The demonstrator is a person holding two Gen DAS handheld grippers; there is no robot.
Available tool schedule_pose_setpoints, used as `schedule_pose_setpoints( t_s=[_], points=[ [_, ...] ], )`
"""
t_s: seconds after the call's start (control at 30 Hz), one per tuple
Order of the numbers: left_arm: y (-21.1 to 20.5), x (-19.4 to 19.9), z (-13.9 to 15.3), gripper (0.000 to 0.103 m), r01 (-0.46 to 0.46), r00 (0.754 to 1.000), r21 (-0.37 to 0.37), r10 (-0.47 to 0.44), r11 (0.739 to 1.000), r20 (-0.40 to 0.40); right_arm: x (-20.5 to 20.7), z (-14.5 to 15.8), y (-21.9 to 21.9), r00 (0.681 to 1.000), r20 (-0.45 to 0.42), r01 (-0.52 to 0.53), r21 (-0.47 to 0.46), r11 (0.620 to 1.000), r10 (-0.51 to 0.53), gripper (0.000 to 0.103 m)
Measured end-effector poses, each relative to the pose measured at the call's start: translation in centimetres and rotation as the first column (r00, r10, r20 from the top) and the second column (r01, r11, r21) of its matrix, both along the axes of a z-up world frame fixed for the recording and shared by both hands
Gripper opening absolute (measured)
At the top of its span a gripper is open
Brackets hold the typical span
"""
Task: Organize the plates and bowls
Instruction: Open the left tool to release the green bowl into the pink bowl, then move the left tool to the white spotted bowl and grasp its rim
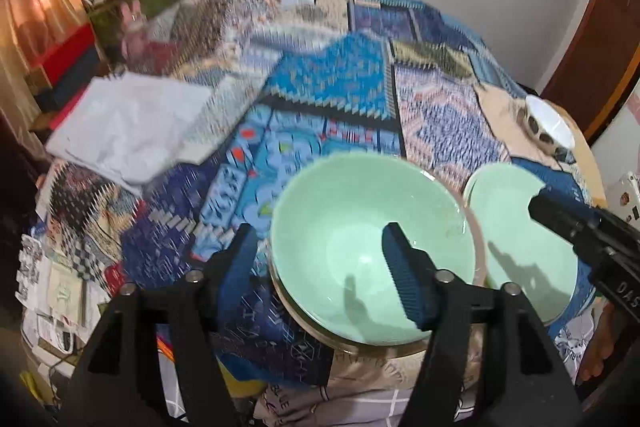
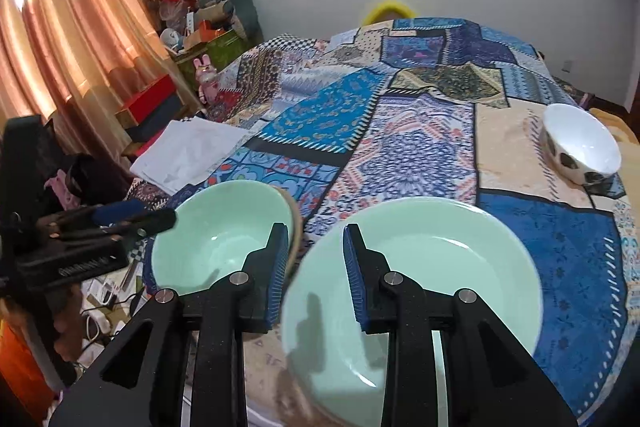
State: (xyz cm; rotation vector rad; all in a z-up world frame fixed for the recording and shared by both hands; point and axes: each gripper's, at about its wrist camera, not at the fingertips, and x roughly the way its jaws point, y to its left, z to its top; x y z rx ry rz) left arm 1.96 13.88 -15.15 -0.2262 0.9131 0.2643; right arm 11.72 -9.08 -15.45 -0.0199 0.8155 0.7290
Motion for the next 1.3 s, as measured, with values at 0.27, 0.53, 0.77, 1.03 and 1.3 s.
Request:
schedule_pose_setpoints(
  t_s=[0.27, 0.53, 0.77, 1.03, 1.3],
  points=[
    [-2.9, 1.0, 2.2, 0.069, 0.04, 0.999, 0.025, -0.041, 0.999, 0.029, 1.3, 0.9, -4.5, 0.996, 0.048, 0.078, -0.021, 0.997, -0.077, 0.036],
    [-7.4, 4.6, 3.6, 0.083, 0.116, 0.991, 0.013, -0.117, 0.993, 0.067, 3.8, 1.7, -10.1, 0.976, 0.099, 0.198, -0.062, 0.978, -0.192, 0.046],
    [-11.6, 9.6, 3.4, 0.083, 0.197, 0.979, 0.028, -0.198, 0.98, 0.043, 7.1, 1.3, -14.6, 0.953, 0.109, 0.294, -0.087, 0.952, -0.284, 0.046],
    [-15.1, 15.2, 2.5, 0.083, 0.267, 0.964, 0.02, -0.267, 0.964, -0.001, 11.5, -0.4, -18.5, 0.922, 0.085, 0.386, -0.097, 0.918, -0.378, 0.046],
    [-17.9, 20.5, -0.3, 0.083, 0.349, 0.935, 0.017, -0.347, 0.937, -0.071, 17.1, -1.9, -20.5, 0.892, 0.068, 0.451, -0.122, 0.884, -0.446, 0.04]
  ],
)
